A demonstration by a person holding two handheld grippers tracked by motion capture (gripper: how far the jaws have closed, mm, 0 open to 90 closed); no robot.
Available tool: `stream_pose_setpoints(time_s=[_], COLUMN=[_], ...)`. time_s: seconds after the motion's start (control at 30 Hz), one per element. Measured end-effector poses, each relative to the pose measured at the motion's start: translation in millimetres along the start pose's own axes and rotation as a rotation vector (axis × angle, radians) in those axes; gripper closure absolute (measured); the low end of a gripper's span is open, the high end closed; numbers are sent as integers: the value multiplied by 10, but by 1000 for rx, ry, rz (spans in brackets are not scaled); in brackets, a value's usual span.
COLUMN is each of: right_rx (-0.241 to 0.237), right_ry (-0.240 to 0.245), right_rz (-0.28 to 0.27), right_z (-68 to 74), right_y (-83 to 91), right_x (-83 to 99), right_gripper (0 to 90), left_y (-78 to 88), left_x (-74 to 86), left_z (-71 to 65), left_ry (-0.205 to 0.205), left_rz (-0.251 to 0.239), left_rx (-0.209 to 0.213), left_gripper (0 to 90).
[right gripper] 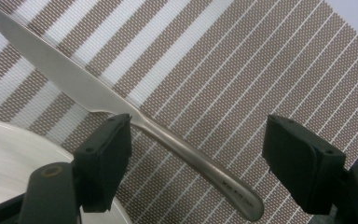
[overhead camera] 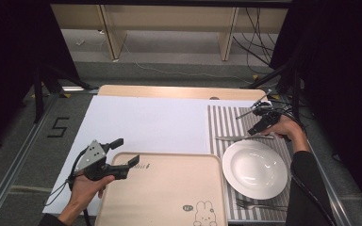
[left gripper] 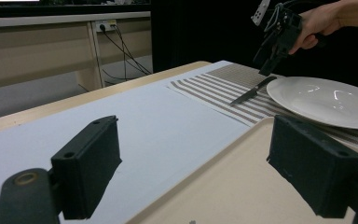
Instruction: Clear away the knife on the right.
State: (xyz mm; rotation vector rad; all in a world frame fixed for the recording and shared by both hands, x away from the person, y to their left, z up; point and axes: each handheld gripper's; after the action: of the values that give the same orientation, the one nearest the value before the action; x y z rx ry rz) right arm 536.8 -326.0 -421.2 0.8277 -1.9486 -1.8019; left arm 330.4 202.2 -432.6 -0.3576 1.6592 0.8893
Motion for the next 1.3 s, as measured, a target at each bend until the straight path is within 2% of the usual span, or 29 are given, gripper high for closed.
stream_pose_setpoints(time_s=[0.07, 0.2, 0.3, 0.37, 0.4, 0.43, 0.5, 0.6, 0.77, 0.8, 0.83, 0.9, 1.23, 1.3], right_rx=[-7, 4, 5, 11, -1, 6, 16, 9, -1, 6, -1, 3, 21, 20], right_ry=[-10, 1, 2, 8, -4, 25, 33, 10, 16, 34, 16, 17, 61, 41], right_rz=[26, 37, 67, 56, 71, 66, 81, 92, 108, 102, 112, 119, 158, 168], right_z=[6, 1, -10, -14, -2, -13, -14, -3, -19, -30, -20, -18, -13, 4], right_y=[-14, -65, -86, -123, -118, -141, -170, -178, -206, -219, -218, -228, -274, -274], right_x=[-5, -17, -20, -18, -22, -17, -20, -27, -28, -23, -25, -24, -20, -28], right_gripper=[249, 252, 253, 253, 253, 253, 253, 257, 261, 265, 268, 271, 288, 300], left_y=[0, -8, -1, 2, 0, -1, 1, -1, 0, 0, 0, 0, -2, -1], left_x=[1, 1, 0, 0, 0, 0, -1, -2, -2, -2, -2, -1, -5, -5], left_z=[2, 2, -4, -2, -1, 0, -1, -6, -13, -13, -12, -11, -13, -13], left_ry=[1, 1, 0, 4, 4, 4, 1, 1, -5, -5, -5, -6, -11, -11], left_rz=[0, 0, -1, -6, -10, -11, -5, -6, -2, -2, -2, -2, -5, -5], left_rx=[-1, 0, 1, 2, 5, 6, 3, 5, 5, 5, 5, 4, 6, 0], left_gripper=[159, 159, 159, 158, 158, 158, 158, 158, 158, 158, 158, 158, 158, 158])
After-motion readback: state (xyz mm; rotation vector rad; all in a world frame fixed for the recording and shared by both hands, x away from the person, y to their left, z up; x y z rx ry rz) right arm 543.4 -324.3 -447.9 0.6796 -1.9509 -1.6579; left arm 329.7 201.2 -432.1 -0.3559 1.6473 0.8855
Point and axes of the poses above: each handheld gripper's, and its own axes: y roughly backward along the jaws, x roughly out of its underside, z roughly to its left, and after that the axes turned 10 degrees about z, right-handed
